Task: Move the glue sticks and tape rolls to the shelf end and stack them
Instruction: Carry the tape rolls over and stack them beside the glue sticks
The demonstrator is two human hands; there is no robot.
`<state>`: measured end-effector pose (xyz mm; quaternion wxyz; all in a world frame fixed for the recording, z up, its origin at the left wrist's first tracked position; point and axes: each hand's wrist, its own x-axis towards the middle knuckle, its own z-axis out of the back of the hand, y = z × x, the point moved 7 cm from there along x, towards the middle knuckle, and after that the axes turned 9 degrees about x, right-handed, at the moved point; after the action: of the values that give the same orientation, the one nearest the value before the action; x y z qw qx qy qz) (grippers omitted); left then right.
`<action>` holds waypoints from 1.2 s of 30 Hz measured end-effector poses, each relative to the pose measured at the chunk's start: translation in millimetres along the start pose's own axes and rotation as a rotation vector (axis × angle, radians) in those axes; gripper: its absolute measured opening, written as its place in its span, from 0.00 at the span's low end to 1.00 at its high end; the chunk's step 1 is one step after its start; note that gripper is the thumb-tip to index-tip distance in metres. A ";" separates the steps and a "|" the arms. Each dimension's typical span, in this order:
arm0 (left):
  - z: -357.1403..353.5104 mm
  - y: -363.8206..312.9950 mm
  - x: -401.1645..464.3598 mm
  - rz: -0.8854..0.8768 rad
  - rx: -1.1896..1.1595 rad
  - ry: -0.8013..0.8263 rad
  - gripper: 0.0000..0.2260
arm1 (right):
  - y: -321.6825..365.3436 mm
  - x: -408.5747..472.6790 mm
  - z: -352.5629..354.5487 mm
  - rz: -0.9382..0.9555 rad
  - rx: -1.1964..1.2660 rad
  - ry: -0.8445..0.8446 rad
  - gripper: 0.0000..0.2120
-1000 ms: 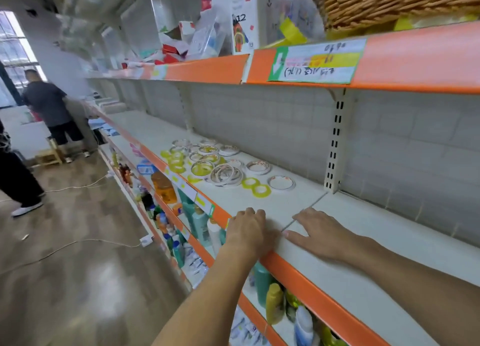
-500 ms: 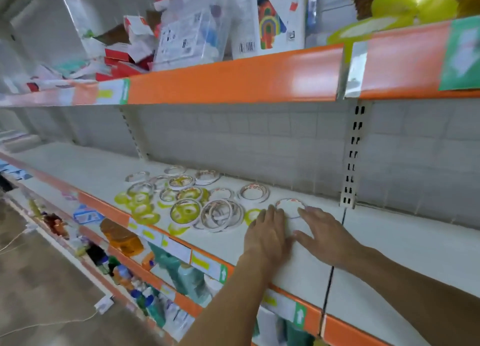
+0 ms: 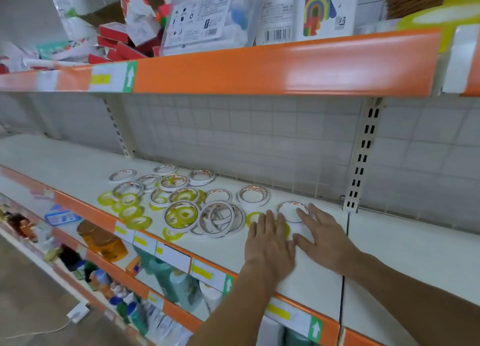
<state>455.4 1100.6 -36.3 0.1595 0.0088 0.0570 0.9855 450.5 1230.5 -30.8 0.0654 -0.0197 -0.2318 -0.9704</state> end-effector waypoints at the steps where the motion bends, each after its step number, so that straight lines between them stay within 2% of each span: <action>1: 0.8 0.1 1.5 0.000 0.009 0.017 0.29 | 1.1 4.2 1.7 0.002 -0.017 0.006 0.33; 7: -1.1 0.8 9.3 -0.011 0.034 0.091 0.28 | 2.5 28.3 1.1 -0.028 -0.046 0.101 0.38; 13: 3.2 1.6 13.4 -0.017 0.107 0.008 0.27 | 1.3 47.2 9.3 -0.057 0.078 0.245 0.47; 19: 0.6 1.4 11.4 0.026 0.052 -0.067 0.24 | -7.2 63.6 4.2 -0.108 0.187 0.337 0.54; 25: 1.0 -1.2 5.2 0.050 0.032 -0.112 0.23 | -9.9 67.8 7.8 -0.079 0.338 0.240 0.49; 30: -1.8 -0.8 -1.2 0.092 0.008 -0.236 0.18 | -6.0 56.0 17.6 -0.057 0.181 0.149 0.46; 33: 5.7 -0.5 -7.0 0.097 0.035 -0.288 0.14 | -5.5 43.2 20.4 -0.089 0.083 0.181 0.47; 36: 17.9 0.0 -14.7 0.106 0.033 -0.283 0.16 | -10.0 25.6 24.5 -0.120 0.063 0.251 0.46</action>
<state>470.0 1097.9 -18.5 0.1133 0.1534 0.0496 0.9804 424.0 1247.4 -11.7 0.0362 0.1177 -0.2528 -0.9597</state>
